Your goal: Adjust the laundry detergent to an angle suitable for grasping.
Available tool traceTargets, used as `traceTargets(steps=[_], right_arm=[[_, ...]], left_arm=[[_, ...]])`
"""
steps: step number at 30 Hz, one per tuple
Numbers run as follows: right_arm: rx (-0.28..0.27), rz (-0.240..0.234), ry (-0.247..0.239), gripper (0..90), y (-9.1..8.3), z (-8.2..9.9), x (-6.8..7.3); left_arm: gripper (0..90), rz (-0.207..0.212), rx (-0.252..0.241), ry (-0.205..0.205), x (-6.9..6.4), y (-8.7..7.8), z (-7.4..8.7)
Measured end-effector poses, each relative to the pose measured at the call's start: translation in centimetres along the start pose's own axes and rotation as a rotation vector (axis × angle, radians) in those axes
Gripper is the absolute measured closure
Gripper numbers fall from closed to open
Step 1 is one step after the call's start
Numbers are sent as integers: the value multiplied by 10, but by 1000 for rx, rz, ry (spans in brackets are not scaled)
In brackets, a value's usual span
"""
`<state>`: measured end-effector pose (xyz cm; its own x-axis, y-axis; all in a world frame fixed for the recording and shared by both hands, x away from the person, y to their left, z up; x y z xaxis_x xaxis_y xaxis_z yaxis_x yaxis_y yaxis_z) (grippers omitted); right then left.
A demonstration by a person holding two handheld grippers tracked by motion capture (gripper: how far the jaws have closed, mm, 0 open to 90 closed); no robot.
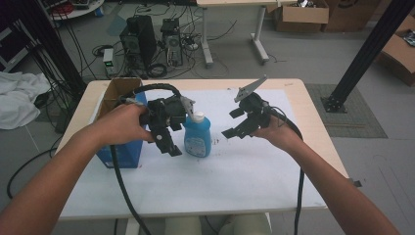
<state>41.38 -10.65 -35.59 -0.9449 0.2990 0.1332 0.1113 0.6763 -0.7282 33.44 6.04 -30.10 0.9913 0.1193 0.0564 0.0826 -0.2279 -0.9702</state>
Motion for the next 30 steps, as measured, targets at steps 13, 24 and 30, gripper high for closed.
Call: traceTargets(steps=[13, 24, 30], right_arm=[[-42, 7, 1, 155, 26, -1, 4], [-55, 1, -4, 155, 50, -10, 5], [-77, 3, -19, 155, 62, -18, 8]], left_arm=[[228, -3, 1, -6, 0, 0, 4], [227, -4, 3, -10, 1, 0, 6], [228, -4, -3, -20, 1, 0, 7]])
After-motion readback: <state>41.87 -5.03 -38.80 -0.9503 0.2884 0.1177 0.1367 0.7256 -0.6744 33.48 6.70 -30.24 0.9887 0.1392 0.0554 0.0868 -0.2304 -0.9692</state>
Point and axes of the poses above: each handheld gripper's, and its own axes: y roughly forward along the jaws, z roughly out of its underside, x roughly to its left, the point moved 9 cm from there along y, roughly forward along the jaws, and after that the axes turned 3 degrees about -z, right-handed, at the moved point
